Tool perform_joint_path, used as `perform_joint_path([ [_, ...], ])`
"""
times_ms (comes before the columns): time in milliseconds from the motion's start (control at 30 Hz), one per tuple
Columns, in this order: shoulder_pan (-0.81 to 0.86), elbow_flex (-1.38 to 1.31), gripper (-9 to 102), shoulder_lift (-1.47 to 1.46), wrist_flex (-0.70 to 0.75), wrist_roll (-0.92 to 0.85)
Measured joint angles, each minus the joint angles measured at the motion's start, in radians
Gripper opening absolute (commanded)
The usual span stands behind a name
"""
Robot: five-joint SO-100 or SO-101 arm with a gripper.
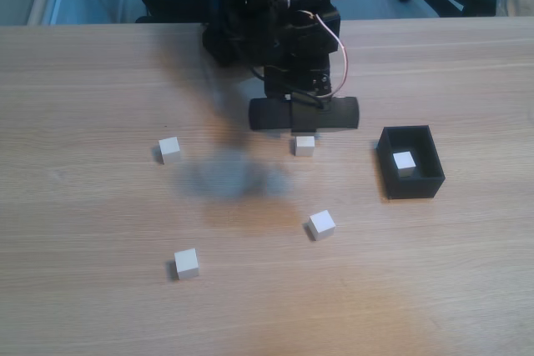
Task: Pick blocks and place them in the box.
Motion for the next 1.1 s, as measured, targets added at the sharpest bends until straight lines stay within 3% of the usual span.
perform_joint_path([
  [600,0.037,0.081,19,-0.083,-0.209,-0.055],
  [767,0.035,0.081,15,-0.107,-0.242,-0.064],
  [1000,0.057,0.08,0,-0.114,-0.258,-0.066],
  [1100,0.057,0.08,0,-0.114,-0.258,-0.071],
])
